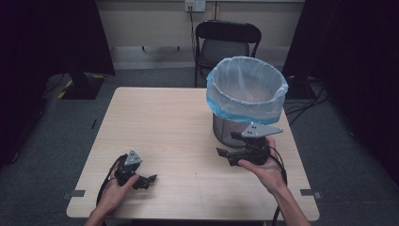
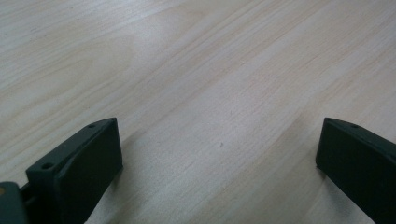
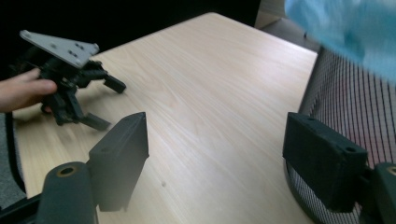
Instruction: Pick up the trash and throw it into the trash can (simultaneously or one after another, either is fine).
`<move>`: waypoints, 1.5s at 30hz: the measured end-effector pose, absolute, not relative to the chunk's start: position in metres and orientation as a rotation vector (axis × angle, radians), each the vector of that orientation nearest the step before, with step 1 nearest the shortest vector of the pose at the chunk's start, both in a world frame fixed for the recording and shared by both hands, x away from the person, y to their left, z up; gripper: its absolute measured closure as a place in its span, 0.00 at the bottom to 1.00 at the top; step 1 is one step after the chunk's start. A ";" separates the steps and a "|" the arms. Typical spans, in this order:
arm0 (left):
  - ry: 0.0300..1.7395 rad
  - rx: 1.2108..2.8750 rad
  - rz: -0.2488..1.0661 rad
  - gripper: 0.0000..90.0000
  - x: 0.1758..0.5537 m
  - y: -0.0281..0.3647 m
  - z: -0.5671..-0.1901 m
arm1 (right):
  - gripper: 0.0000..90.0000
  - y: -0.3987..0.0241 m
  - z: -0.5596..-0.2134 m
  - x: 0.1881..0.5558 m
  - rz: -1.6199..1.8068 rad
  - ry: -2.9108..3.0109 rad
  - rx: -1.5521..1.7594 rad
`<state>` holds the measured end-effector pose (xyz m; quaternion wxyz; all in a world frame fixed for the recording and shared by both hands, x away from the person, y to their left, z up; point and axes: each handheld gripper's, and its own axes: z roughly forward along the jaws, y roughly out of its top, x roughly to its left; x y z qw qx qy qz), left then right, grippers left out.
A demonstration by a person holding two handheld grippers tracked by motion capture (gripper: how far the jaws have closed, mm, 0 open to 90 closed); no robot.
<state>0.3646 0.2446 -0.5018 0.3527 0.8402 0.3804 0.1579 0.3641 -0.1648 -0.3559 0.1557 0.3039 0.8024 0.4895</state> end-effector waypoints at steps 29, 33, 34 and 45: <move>0.987 2.177 0.411 0.00 0.365 0.245 -0.502 | 0.18 -0.200 -0.459 0.364 1.071 2.358 1.198; 0.987 2.177 0.411 0.00 0.364 0.245 -0.502 | 0.18 -0.204 -0.471 0.365 1.030 2.359 1.224; 0.987 2.177 0.411 0.00 0.364 0.245 -0.502 | 0.18 -0.205 -0.474 0.365 1.023 2.363 1.235; 0.989 2.175 0.409 0.00 0.364 0.244 -0.502 | 0.15 -0.197 -0.493 0.364 0.915 2.326 1.242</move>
